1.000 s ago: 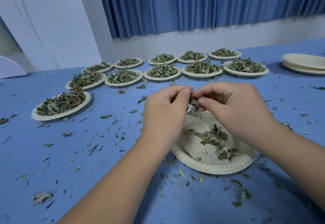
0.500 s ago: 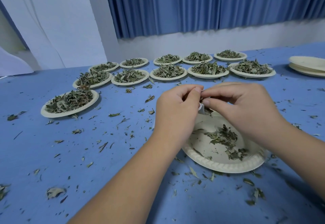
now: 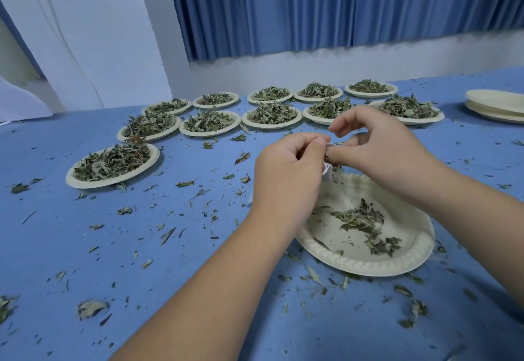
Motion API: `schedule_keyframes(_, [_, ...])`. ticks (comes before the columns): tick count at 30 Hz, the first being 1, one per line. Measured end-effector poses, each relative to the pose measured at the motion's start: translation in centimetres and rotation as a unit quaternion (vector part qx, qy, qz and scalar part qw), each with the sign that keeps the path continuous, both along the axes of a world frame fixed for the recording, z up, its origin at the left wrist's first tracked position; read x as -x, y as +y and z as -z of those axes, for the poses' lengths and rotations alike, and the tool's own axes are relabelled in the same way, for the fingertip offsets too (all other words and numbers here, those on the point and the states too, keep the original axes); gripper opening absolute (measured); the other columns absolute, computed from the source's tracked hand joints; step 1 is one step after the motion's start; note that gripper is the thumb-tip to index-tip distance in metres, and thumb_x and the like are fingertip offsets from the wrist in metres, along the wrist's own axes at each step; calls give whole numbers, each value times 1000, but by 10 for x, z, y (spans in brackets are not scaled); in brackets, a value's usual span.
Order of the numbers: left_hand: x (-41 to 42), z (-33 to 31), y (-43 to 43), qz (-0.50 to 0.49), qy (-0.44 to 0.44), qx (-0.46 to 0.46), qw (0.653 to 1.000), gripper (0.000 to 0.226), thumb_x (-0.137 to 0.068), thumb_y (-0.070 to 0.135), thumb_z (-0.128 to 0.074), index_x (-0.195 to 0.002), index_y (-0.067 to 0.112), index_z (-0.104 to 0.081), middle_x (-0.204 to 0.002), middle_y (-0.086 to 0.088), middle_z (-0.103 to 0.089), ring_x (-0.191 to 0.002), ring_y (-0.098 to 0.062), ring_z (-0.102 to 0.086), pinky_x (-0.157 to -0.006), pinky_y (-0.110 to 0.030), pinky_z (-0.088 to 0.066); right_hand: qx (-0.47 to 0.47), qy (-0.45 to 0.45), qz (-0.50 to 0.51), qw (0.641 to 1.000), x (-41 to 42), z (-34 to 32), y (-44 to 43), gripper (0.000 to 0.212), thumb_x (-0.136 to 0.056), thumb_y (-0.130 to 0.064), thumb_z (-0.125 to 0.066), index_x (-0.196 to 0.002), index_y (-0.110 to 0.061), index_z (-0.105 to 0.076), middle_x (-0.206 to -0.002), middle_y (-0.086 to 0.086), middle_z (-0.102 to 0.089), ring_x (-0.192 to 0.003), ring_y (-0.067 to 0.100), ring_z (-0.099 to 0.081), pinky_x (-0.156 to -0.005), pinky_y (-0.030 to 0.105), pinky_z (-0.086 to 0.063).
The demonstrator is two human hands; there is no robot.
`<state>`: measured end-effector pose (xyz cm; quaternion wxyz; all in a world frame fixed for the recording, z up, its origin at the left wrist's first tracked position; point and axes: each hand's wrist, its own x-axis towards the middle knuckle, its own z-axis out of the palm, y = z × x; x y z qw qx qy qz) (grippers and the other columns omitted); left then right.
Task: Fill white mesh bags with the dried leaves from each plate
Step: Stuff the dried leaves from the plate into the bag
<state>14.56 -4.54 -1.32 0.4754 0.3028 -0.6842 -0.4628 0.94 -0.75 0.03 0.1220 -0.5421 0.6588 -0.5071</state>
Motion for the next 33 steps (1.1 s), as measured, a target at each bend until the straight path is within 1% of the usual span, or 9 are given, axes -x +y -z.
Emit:
schedule_keyframes(4, [-1,0,-2,8,-4,-2,1000,21,-94,23,-60,-78,29,-73,-58,15,-61,-55,0,-51,-52,-15,-43,-103,-37,-58,992,1,-10,-11,14,-75,-14,-71,-87,-22,-67,-74,-7,-65,-59,1,-58,-55,17,-48])
schedule_keyframes(9, [-2,0,-5,4,-8,5,1000,21,-93,23,-60,-77,27,-73,-54,15,-56,-52,-2,-47,-50,-15,-40,-114,-12,-45,992,-9,-12,-21,13,-80,-1,-62,-81,-13,-68,-62,-2,-62,-46,6,-54,-50,22,-45])
schedule_keyframes(14, [-6,-2,-11,-6,17,-5,1000,23,-94,21,-58,-79,22,-75,-54,14,-57,-55,-3,-50,-60,-20,-49,-87,-63,-96,990,0,-13,-4,8,-81,-20,-71,-87,-25,-75,-81,-6,-73,-72,4,-66,-64,18,-54])
schedule_keyframes(17, [-7,-2,-13,4,58,-57,997,21,-94,20,-59,-81,21,-75,-53,12,-54,-62,-17,-49,-82,-52,-57,-36,-119,-72,990,3,-6,13,14,-83,-36,-68,-92,-27,-73,-91,-6,-72,-87,11,-70,-71,28,-55])
schedule_keyframes(19, [-8,-2,-14,-2,75,-66,995,20,-94,20,-59,-83,20,-76,-54,12,-53,-63,-19,-49,-84,-60,-54,-45,-66,-47,996,-2,0,24,35,-72,-61,-68,-93,-33,-66,-92,-12,-69,-80,10,-70,-68,31,-55])
schedule_keyframes(21, [-8,-2,-15,-21,64,-49,997,20,-94,22,-58,-85,22,-76,-53,15,-54,-61,-13,-52,-82,-50,-56,-81,26,-28,996,-13,7,30,48,-60,-69,-69,-94,-39,-56,-90,-17,-65,-69,4,-67,-63,29,-52])
schedule_keyframes(26, [-8,-3,-13,-39,45,-23,998,21,-95,20,-58,-84,25,-75,-53,17,-57,-57,-6,-53,-66,-40,-54,10,95,22,995,-29,11,29,15,-77,-27,-76,-78,-30,-61,-67,-10,-64,-58,7,-61,-57,21,-49])
schedule_keyframes(30, [-8,-5,-8,-18,49,-41,998,19,-95,18,-59,-88,19,-76,-55,14,-58,-64,-14,-56,-81,-56,-56,56,71,39,995,-28,7,30,13,-76,-25,-77,-67,-31,-69,-62,-10,-65,-56,8,-59,-53,17,-46])
schedule_keyframes(33, [-6,-4,-7,-4,38,-33,999,18,-95,16,-59,-89,17,-76,-54,14,-58,-61,-8,-55,-78,-48,-59,68,99,62,991,-25,6,26,13,-75,-25,-77,-66,-32,-71,-64,-9,-64,-62,2,-55,-56,10,-39])
